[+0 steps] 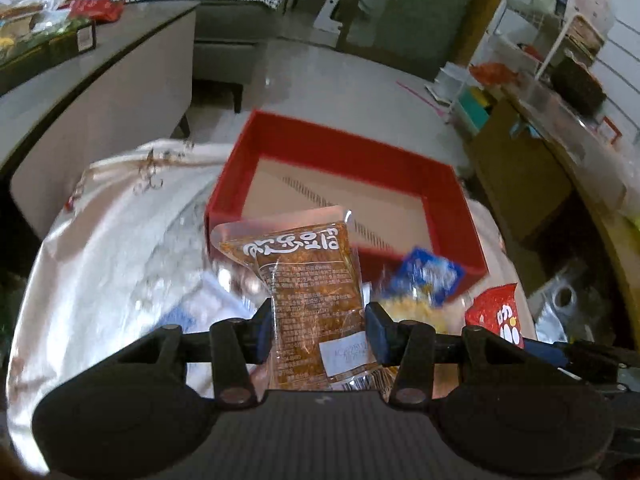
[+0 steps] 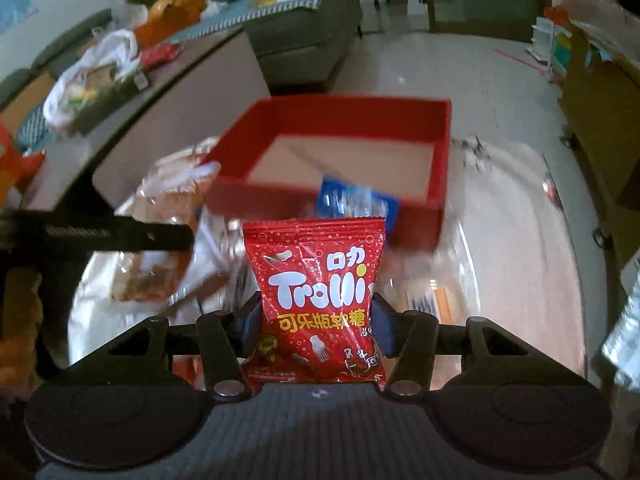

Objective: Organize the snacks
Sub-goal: 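Lift both held bags and carry them over the red box, then lower both bags into the red box and open both grippers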

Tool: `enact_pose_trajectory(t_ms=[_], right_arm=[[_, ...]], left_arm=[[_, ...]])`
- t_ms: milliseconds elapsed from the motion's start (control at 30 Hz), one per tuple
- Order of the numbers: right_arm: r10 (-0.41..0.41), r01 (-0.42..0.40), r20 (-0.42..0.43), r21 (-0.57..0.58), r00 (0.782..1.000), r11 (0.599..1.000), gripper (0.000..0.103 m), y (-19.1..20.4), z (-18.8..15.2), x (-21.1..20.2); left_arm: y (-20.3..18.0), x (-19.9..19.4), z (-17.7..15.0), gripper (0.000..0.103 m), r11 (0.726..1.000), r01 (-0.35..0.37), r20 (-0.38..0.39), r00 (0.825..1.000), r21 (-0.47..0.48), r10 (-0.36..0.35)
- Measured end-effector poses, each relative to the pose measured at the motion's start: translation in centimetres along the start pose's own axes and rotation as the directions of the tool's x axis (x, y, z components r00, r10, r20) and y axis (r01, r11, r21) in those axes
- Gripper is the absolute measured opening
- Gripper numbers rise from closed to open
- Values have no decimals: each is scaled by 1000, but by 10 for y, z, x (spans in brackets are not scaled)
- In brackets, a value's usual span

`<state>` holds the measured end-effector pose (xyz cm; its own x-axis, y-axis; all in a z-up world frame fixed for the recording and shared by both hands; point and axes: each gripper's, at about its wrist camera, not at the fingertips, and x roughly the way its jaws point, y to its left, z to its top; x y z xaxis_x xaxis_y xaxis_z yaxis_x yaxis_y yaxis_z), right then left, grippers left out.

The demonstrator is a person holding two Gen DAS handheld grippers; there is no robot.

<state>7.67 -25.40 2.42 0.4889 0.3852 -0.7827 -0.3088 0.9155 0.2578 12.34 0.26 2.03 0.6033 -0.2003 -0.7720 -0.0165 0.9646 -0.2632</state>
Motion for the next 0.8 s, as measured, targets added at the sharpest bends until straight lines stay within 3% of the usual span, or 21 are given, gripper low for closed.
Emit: enact_pose_trajectory(t_ms=[333,800], right_arm=[[11,-16,82,68,997,998,61,-17,67,34],[-30,26,51,78,998,997,61,-38,105,92]], left_arm=[[-16,47,53,40,999,-40,51,998,21,39],[-28,110,80,40,988,-130,63,990,86,124]])
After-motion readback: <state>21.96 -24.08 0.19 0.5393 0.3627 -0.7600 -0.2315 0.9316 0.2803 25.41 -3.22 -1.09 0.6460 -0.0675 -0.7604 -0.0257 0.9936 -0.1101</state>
